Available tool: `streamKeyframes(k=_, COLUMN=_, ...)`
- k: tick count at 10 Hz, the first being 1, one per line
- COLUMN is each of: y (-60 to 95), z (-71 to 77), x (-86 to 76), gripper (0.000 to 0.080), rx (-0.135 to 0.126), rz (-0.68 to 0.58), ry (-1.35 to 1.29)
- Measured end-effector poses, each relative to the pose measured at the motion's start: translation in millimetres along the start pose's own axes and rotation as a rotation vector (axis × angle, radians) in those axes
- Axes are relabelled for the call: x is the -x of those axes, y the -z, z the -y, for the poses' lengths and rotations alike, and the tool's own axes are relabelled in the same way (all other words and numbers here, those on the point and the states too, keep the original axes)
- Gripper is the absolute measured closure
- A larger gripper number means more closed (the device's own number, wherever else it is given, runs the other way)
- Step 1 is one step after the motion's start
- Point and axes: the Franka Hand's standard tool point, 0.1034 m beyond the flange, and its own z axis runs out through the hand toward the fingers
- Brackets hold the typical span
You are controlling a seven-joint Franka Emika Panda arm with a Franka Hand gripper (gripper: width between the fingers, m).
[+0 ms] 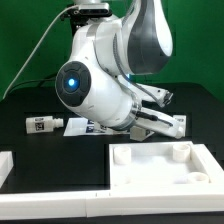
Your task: Assemble one leg
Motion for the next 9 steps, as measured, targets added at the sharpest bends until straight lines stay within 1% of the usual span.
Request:
streamKeyframes(k=1, y=0.3, z=0.3, x=0.6, gripper=0.0515, rx=0.000, rz=0.000, ry=0.001)
streamKeyframes(k=2, y=2.8, z=3.2, x=4.6, gripper=0.0515, rx=0.001, rz=-0.007, ry=0.009)
streamKeyframes(k=3, y=10.6, z=7.8, x=13.5, gripper=0.0515, rx=-0.002, rz=-0.021, ry=0.026)
streamKeyframes(k=4, y=24.5, z=12.5, x=22.3, gripper=0.0515, rx=-0.012, rz=-0.043, ry=0.045)
streamKeyframes(k=5, y=42.4, z=17.3, x=30.2, gripper=0.0515, rx=-0.029, rz=-0.077, ry=0.064)
streamKeyframes(k=6, y=66.9, z=24.2, x=35.6, gripper=0.0515, rx=-0.054, rz=-0.126, ry=0.095)
streamKeyframes(k=7, y=86.6, z=35.7, x=38.1, gripper=0.0515, rx=-0.068, rz=-0.214, ry=0.129)
streamKeyframes(k=8, y=89.5, z=41.4, x=43.8, gripper=0.0515, rx=-0.051, rz=-0.264, ry=0.151)
streamKeyframes(k=9, y=89.4, z=44.6, x=41.4, gripper=0.0515, rx=-0.057, rz=-0.323, ry=0.157)
